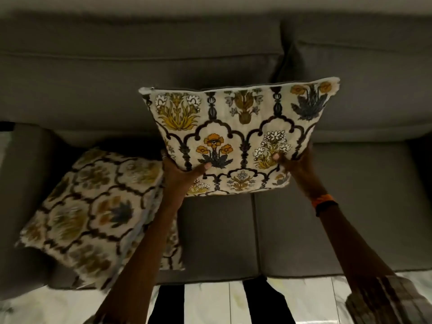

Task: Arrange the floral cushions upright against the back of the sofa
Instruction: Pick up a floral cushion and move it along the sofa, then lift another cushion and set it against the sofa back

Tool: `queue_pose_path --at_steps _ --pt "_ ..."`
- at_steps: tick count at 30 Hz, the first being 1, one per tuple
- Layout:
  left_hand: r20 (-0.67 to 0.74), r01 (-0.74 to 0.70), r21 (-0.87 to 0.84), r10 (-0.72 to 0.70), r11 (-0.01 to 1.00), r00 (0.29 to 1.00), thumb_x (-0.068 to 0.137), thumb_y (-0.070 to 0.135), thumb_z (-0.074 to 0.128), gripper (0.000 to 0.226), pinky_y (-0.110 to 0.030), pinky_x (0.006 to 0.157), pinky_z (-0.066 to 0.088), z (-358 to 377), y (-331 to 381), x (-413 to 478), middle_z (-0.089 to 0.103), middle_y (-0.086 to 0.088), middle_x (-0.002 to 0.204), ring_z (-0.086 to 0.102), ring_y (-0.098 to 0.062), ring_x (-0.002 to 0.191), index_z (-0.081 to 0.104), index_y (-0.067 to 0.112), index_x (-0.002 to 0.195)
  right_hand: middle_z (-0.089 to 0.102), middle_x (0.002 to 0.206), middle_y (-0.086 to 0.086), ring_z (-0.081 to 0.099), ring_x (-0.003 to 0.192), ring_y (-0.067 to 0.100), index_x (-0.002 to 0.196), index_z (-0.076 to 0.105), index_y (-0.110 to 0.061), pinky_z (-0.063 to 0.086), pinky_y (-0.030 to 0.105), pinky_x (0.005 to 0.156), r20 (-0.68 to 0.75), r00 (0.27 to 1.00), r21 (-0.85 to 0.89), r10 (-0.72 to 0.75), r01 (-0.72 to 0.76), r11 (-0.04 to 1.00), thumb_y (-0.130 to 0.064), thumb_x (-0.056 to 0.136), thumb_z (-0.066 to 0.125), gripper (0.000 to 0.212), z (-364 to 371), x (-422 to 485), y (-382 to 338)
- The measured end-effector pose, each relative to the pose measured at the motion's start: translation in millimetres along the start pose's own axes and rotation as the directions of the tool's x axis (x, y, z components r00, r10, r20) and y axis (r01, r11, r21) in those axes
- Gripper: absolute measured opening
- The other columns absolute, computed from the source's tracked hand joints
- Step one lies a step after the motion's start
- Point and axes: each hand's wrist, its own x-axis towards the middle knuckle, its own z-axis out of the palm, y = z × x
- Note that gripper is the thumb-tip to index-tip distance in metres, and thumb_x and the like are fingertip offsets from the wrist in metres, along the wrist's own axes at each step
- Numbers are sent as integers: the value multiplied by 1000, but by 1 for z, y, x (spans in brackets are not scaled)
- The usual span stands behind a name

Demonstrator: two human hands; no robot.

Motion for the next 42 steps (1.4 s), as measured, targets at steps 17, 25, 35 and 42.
queue_pose_path --at_steps 17,25,35,42 --pt "-57 57 -48 -60 997 997 62 46 95 120 -2 98 46 166 -99 58 42 -6 159 45 -10 138 28 13 156 55 153 6 60 139 9 156 29 -19 58 28 107 24 999 -9 35 -35 999 15 81 84 99 -60 115 204" --pt "35 -58 168 53 984 998 67 60 85 120 -44 124 32 96 -101 54 33 -14 163 33 -28 151 24 9 157 44 162 20 49 146 34 162 29 -8 53 43 115 -302 869 90 393 -384 919 -7 80 92 103 10 42 195" --pt "-419 283 606 -4 744 908 100 40 58 75 -54 127 16 -168 -121 74 25 -25 163 22 -41 152 24 6 157 62 119 3 61 112 19 125 56 -18 50 30 100 171 860 93 481 -500 861 -57 87 80 59 341 -91 67" --pt "-392 535 636 -363 557 845 92 79 32 91 -60 125 9 -310 -170 138 32 -19 163 29 -41 150 20 19 159 59 154 5 61 137 28 163 23 -36 54 55 113 65 827 128 559 -562 817 -76 63 83 123 461 -131 39"
